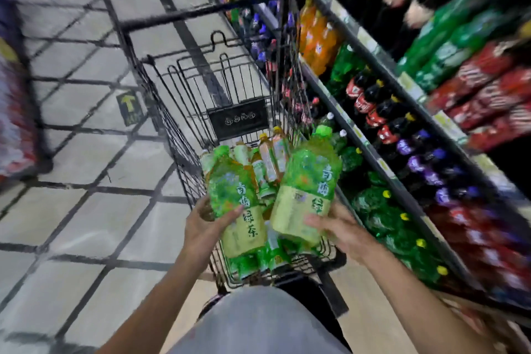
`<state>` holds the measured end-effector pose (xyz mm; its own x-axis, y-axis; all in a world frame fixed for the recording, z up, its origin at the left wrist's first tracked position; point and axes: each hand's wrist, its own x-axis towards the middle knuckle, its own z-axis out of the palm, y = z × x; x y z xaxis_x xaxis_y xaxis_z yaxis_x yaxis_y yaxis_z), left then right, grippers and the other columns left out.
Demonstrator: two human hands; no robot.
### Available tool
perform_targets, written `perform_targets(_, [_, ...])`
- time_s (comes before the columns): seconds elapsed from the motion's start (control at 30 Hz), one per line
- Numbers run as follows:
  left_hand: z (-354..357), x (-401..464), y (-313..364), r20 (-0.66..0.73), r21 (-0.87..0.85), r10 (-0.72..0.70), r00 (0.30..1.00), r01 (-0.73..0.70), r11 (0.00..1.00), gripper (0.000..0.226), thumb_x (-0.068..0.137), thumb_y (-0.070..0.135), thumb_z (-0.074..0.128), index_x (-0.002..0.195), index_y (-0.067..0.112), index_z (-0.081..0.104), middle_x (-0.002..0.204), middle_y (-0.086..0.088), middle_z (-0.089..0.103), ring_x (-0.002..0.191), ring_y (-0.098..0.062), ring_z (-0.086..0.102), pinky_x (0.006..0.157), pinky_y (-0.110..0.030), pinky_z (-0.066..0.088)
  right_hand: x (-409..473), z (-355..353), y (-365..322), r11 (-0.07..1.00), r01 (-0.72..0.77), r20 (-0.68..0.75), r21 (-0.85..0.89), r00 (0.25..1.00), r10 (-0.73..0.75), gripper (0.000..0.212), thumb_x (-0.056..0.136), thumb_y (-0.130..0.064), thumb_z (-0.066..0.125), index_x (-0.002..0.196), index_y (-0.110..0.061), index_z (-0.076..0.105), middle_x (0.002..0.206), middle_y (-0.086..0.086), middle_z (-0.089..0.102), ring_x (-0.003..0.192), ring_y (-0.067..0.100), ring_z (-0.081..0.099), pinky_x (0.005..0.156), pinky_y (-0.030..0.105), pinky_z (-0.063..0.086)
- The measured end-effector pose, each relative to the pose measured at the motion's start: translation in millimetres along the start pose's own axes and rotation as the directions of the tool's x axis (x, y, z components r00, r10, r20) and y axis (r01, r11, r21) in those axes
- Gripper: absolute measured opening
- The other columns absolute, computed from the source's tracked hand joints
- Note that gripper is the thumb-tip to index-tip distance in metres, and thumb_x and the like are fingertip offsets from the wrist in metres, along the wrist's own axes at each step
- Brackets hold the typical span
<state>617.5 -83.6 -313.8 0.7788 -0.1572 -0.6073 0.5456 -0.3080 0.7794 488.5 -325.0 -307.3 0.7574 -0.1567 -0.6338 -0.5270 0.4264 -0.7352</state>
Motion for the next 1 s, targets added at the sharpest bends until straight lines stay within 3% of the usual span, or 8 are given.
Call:
perform_targets(0.1, [-20,-17,-14,0.063,-0.009,0.08,0.995,-0.08,0.997,0.102,0.049,0.051,0.101,0.137,0.023,0.057,0.131,-0.005,0.068,0.123,-0.025,0.064,0.105,-0.048,0.052,-52,21,8,0.996,0.091,-0.07,0.007,0.993,-0.09,0.009,0.073,-0.005,0.084,0.069,-0.011,0.079,0.079,0.005,0.078,0.078,0.014,0.075,0.068,0.021,0.057])
perform_targets(0.17, [-32,-28,-26,0.114,0.003,0.115,0.987,-0.116,0.993,0.098,0.049,0.049,0.102,0.134,0.026,0.058,0.13,-0.005,0.068,0.122,-0.025,0.065,0.105,-0.049,0.052,-83,32,23,0.989,0.146,-0.141,0.027,0.98,-0.14,0.011,0.065,-0.014,0.089,0.065,-0.014,0.079,0.08,0.004,0.078,0.082,0.014,0.076,0.072,0.022,0.056])
perform_targets(0.3, [-49,-83,-21,0.199,0.021,0.187,0.962,-0.195,0.981,0.093,0.049,0.051,0.101,0.13,0.025,0.062,0.121,-0.002,0.073,0.115,-0.024,0.068,0.098,-0.05,0.056,-141,49,54,0.944,0.305,-0.286,0.125,0.922,-0.26,0.088,0.048,-0.038,0.099,0.124,-0.009,0.065,0.121,0.012,0.072,0.113,0.027,0.069,0.092,0.038,0.054])
perform_targets(0.43, [-52,-141,-17,0.34,0.048,0.229,0.912,-0.26,0.964,0.107,0.041,0.059,0.099,0.135,0.025,0.058,0.12,0.001,0.073,0.112,-0.018,0.069,0.097,-0.049,0.057,-211,57,90,0.892,0.377,-0.381,0.251,0.885,-0.267,0.068,0.049,-0.027,0.098,0.112,-0.018,0.072,0.12,0.01,0.073,0.111,0.026,0.07,0.088,0.035,0.054])
perform_targets(0.53, [-40,-183,-18,0.444,0.048,0.277,0.852,-0.331,0.942,0.122,0.036,0.061,0.099,0.141,0.022,0.05,0.129,0.0,0.068,0.12,-0.02,0.064,0.107,-0.051,0.05,-262,47,118,0.866,0.428,-0.477,0.258,0.836,-0.271,0.081,0.046,-0.026,0.1,0.12,-0.011,0.068,0.121,0.012,0.073,0.116,0.031,0.067,0.092,0.037,0.052])
perform_targets(0.67, [-1,-238,-26,0.569,0.06,0.301,0.765,-0.404,0.913,0.111,0.062,0.034,0.095,0.154,0.019,0.035,0.133,0.009,0.051,0.127,-0.017,0.051,0.112,-0.037,0.036,-333,24,156,0.852,0.491,-0.577,0.183,0.755,-0.311,0.092,0.045,-0.037,0.1,0.125,-0.009,0.065,0.123,0.012,0.072,0.118,0.03,0.066,0.107,0.049,0.046])
perform_targets(0.8, [56,-301,-43,0.698,0.082,0.267,0.665,-0.444,0.892,0.093,0.053,0.037,0.101,0.134,0.018,0.057,0.123,0.003,0.072,0.104,-0.01,0.072,0.085,-0.023,0.058,-417,-13,198,0.811,0.565,-0.668,0.152,0.664,-0.337,0.082,0.042,-0.039,0.1,0.115,-0.015,0.072,0.12,0.011,0.073,0.115,0.03,0.068,0.105,0.05,0.047])
perform_targets(1.0, [157,-428,-96,0.781,0.09,0.233,0.58,-0.473,0.877,0.103,0.034,0.051,0.099,0.125,0.021,0.065,0.113,0.002,0.077,0.109,-0.019,0.071,0.092,-0.039,0.057,-571,-79,270,0.768,0.629,-0.804,0.123,0.516,-0.295,0.082,0.05,-0.028,0.096,0.123,-0.015,0.064,0.12,0.007,0.073,0.114,0.026,0.068,0.104,0.048,0.049])
